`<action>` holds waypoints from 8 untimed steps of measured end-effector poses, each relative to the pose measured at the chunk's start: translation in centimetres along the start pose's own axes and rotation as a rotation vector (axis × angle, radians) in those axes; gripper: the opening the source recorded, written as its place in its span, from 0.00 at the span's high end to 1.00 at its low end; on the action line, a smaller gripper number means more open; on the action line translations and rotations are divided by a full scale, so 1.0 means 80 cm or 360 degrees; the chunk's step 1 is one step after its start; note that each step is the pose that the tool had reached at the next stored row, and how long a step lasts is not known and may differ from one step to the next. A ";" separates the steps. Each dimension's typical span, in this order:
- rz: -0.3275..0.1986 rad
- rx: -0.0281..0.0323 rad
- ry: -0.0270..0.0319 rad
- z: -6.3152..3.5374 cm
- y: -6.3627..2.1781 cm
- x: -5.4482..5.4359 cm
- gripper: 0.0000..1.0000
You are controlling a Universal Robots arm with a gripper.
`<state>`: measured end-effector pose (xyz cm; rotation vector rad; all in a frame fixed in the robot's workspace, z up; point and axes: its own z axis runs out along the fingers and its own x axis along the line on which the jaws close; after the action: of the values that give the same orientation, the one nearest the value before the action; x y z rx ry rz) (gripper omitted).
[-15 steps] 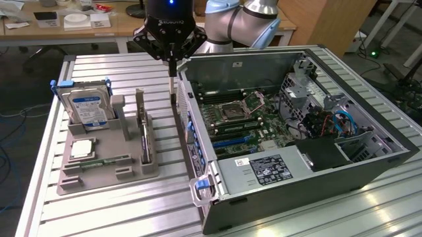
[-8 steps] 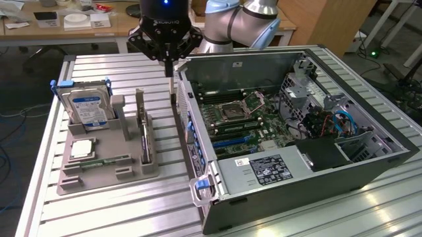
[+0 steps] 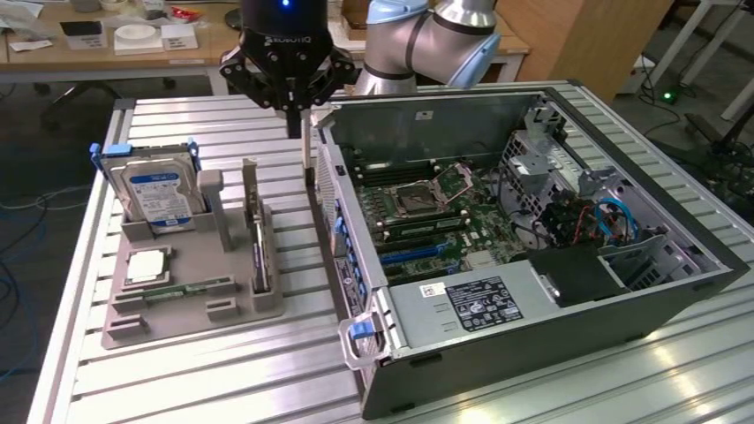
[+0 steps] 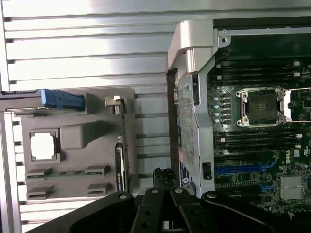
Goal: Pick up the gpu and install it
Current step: 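Reach for the gpu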
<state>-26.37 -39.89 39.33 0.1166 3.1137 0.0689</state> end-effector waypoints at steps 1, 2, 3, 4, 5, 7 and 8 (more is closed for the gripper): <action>0.0000 0.00000 0.00000 0.000 0.000 0.001 0.90; 0.0000 0.00000 0.00000 0.000 0.000 0.002 0.90; 0.0000 0.00000 0.00000 0.000 0.000 0.003 0.90; 0.0000 0.00000 0.00000 0.000 0.000 0.005 0.90; 0.0000 -0.00001 0.00000 0.000 0.000 0.006 0.90; 0.0000 0.00001 0.00000 0.000 -0.001 0.008 0.90; 0.0000 0.00000 0.00000 0.000 -0.001 0.010 0.90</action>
<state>-27.13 -39.89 39.33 0.1165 3.1137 0.0689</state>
